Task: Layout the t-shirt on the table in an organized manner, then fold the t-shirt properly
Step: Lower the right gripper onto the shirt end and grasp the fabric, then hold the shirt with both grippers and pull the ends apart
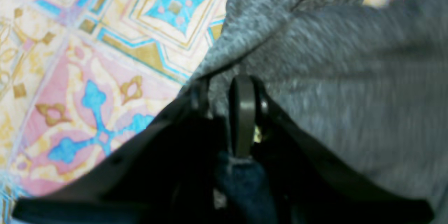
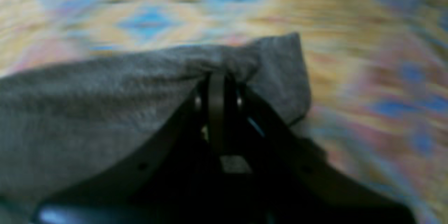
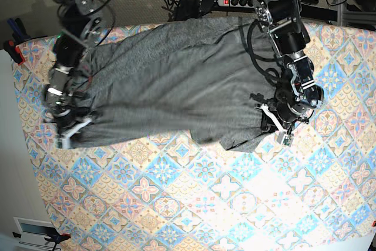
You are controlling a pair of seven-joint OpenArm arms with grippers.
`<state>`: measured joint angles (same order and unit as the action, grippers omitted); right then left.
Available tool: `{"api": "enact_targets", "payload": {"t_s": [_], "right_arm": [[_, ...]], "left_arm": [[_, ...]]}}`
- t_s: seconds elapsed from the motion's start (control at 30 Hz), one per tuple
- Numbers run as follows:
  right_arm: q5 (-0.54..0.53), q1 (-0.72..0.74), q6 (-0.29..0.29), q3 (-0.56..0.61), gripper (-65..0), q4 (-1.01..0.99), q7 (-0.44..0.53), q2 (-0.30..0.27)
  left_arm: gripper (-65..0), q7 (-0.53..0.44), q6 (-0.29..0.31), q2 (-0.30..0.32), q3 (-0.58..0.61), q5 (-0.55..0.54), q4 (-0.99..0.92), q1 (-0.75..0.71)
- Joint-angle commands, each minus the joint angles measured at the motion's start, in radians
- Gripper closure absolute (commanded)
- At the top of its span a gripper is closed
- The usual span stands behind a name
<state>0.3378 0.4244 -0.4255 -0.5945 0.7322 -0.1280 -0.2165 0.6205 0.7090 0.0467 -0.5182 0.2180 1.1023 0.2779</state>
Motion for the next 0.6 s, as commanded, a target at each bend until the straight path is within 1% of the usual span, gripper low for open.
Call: {"api": "enact_targets", "payload": {"t_s": [0.0,0.07,0.1,0.23,0.37,0.47,0.5,0.57], "right_arm": [[0.004,0.035,0.035,-0.003,-0.8,-0.01,0.011,-0.021],[0.004,0.061,0.069,-0.017,-0.8,-0.046,0.015,-0.031],[0.004,0.07,0.078,-0.046,-0.8,-0.061,0.015,-0.033],[0.005,0.074,0.08,-0.13,-0.8,-0.073,0.015,-0.033],[0.005,0.07,0.08,-0.135,-0.8,-0.072,0.015,-0.033],[0.005,0.07,0.08,-0.135,-0.8,-0.07,0.015,-0.033],[0.005,0.07,0.08,-0.135,-0.8,-0.07,0.015,-0.033],[0.005,0.069,0.08,-0.135,-0.8,-0.07,0.015,-0.033]], "left_arm": [[-12.2,0.062,-0.011,-0.005,0.002,0.054,-0.006,0.001],[-12.2,0.062,-0.011,-0.006,0.003,0.054,-0.006,0.014],[-12.2,0.062,-0.011,-0.006,0.003,0.056,-0.006,0.021],[-12.2,0.062,-0.011,-0.006,0.013,0.056,-0.006,0.027],[-12.2,0.062,-0.011,-0.005,0.069,0.054,-0.006,0.024],[-12.2,0.063,-0.011,-0.005,0.083,0.054,-0.003,0.024],[-12.2,0.075,-0.011,-0.005,0.083,0.053,-0.001,0.027],[-12.2,0.132,-0.011,-0.005,0.083,0.042,0.023,0.03]]}}
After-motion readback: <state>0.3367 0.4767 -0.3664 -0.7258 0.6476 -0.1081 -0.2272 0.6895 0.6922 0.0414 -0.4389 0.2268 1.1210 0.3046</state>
